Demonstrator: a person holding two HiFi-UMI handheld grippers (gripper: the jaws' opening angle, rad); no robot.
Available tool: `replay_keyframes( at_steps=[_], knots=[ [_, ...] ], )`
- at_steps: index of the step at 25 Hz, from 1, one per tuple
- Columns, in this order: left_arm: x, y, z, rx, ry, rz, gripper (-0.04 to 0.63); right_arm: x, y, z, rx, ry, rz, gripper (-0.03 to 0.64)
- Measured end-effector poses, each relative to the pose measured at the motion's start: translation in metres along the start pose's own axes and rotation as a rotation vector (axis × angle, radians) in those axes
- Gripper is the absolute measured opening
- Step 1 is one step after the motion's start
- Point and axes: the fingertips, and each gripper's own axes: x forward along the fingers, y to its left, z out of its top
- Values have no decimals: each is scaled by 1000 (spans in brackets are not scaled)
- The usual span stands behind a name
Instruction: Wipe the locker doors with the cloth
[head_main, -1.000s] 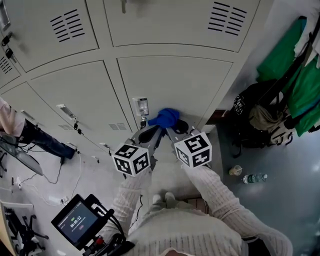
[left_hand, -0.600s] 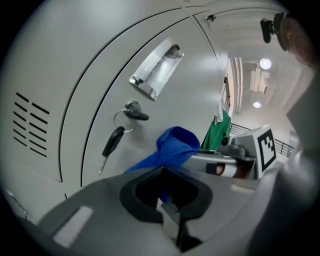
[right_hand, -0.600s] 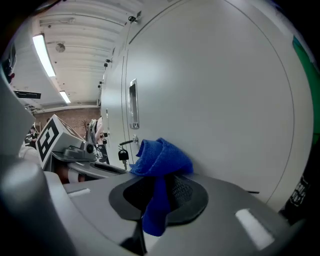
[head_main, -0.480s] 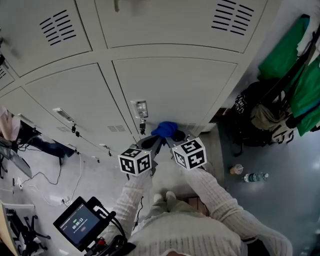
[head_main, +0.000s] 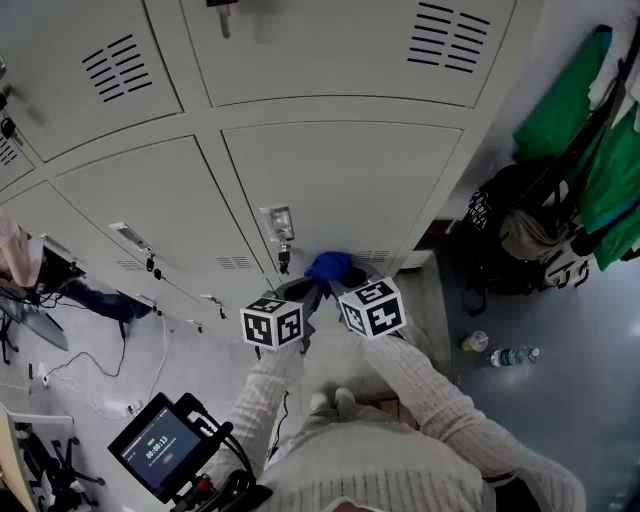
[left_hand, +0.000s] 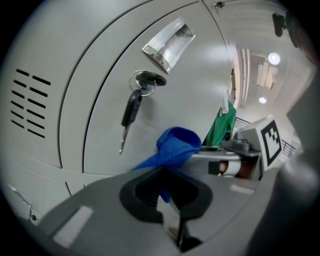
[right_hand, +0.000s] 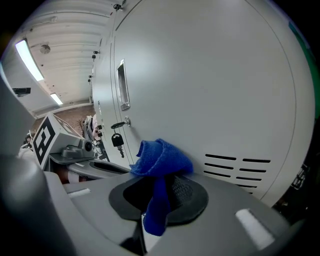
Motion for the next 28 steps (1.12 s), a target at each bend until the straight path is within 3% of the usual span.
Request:
replay_keyframes(
  at_steps=[4, 7, 14, 20, 24, 28],
  knots=[
    [-1, -9, 2, -37, -27, -38, 5, -12, 0, 2, -19, -14, -17, 44],
    [-1, -33, 16, -4, -65, -74, 5, -35, -5, 16, -54, -61, -33, 44],
    [-24, -119, 103, 219, -207, -250, 5, -125, -13, 107, -128, -378, -59, 44],
    [-52, -186, 199, 465, -417, -282, 5, -198, -13, 206, -253, -646, -133, 44],
    [-57, -210, 233, 560, -453, -287, 5, -220, -20, 244, -303, -720, -176, 44],
    [-57, -229, 242, 664, -449, -282, 5, -231, -26, 262, -314, -748, -187, 44]
  ],
)
